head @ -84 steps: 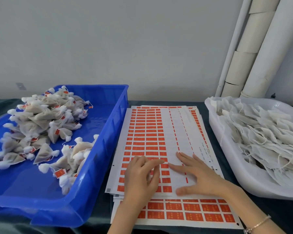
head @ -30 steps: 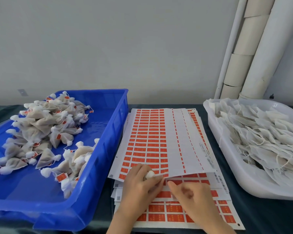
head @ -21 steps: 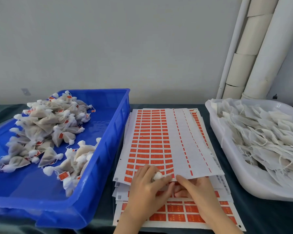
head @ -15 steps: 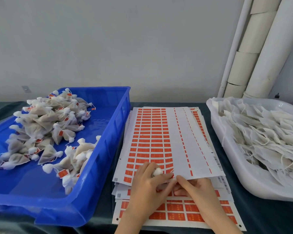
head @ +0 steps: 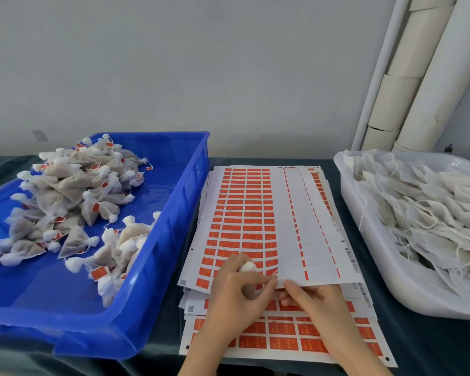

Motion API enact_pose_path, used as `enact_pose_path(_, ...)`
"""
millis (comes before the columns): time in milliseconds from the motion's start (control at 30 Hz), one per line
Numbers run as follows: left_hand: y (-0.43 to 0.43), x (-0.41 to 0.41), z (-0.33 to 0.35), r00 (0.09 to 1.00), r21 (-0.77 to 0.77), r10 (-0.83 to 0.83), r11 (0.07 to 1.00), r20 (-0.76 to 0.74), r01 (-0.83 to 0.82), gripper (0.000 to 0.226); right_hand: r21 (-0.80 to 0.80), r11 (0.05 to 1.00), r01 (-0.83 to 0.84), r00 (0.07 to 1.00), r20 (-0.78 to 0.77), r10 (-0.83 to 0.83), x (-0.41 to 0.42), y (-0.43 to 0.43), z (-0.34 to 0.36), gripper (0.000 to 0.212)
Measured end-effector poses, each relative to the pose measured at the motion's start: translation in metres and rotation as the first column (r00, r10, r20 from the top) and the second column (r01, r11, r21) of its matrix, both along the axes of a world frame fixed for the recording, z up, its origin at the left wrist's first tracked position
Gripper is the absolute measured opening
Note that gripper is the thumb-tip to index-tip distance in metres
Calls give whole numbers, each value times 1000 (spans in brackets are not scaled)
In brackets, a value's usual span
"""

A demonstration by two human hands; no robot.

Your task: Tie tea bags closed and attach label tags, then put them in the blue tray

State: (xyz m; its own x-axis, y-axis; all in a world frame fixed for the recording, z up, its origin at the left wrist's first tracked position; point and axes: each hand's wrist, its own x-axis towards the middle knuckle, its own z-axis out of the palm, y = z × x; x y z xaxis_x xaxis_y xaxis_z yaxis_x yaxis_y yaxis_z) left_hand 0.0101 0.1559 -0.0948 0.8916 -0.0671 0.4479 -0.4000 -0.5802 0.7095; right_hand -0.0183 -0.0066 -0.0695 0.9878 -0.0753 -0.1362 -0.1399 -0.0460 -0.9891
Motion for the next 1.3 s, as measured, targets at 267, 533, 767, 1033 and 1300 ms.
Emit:
enact_pose_path(267, 7, 2, 8, 969, -270, 172, 938, -177, -216, 3, 34, 999, 6, 1000, -30, -5, 0, 1, 3, 19)
enact_pose_path(533, 9, -2, 22, 937, -536, 253, 770, -243, -347, 5, 86, 971, -223, 944, -228, 237, 3, -11, 18, 50)
enact_pose_path(767, 6, -2, 24, 986, -546, 108, 822, -129, -162, 30, -254, 911, -324, 942, -3, 334, 11, 1, 29, 20)
enact_pose_path(1033, 7, 0, 22, 981, -439, 39, 891, -188, -120, 22, -426, 886, -181, 924, 235, 302, 51, 19, 25, 27)
enact_pose_path(1300, 7, 0, 24, 974, -425, -68, 905, -215, -30, 32, -266, 923, -276, 902, 260, 345, 62, 7, 13, 23)
